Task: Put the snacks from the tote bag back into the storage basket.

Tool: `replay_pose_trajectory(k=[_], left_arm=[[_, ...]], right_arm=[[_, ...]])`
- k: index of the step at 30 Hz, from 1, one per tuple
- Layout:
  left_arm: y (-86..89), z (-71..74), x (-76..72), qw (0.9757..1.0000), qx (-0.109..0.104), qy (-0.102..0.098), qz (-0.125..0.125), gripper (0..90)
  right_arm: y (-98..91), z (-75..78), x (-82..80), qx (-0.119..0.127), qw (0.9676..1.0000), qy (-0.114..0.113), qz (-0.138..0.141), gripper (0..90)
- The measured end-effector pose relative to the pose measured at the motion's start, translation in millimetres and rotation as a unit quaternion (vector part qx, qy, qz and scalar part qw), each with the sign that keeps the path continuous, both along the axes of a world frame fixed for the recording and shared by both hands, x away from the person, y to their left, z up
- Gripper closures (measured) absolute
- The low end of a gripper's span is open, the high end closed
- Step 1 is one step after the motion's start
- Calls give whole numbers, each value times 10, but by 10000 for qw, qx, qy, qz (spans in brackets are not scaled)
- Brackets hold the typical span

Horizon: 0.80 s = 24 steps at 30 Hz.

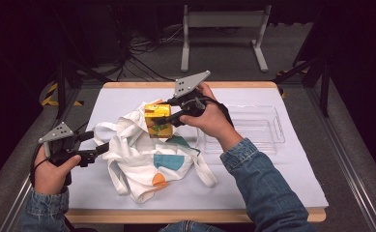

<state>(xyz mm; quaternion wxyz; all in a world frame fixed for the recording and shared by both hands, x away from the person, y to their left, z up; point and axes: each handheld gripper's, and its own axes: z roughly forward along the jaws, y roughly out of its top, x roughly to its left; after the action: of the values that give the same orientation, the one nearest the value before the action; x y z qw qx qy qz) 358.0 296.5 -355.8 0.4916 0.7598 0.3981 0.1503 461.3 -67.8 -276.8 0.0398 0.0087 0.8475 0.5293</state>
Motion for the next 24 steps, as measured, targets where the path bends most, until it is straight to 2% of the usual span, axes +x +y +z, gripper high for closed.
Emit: replay_pose_trajectory(k=[7, 8, 17, 24], left_arm=[[-29, 2, 50, 10000, -18, -56, -41, 142], [-43, 0, 70, 9999, 19, -72, -69, 142], [-89, -4, 121, 9999, 52, -81, -128, 136], [-101, -6, 117, 9999, 101, -80, -81, 144]], right_arm=[[-212, 101, -21, 60, 9999, -40, -112, 523], [-301, 134, -25, 89, 9998, -43, -166, 523], [-596, 189, -24, 80, 9991, -64, -418, 523], [-813, 215, -4, 41, 9981, -85, -612, 523]])
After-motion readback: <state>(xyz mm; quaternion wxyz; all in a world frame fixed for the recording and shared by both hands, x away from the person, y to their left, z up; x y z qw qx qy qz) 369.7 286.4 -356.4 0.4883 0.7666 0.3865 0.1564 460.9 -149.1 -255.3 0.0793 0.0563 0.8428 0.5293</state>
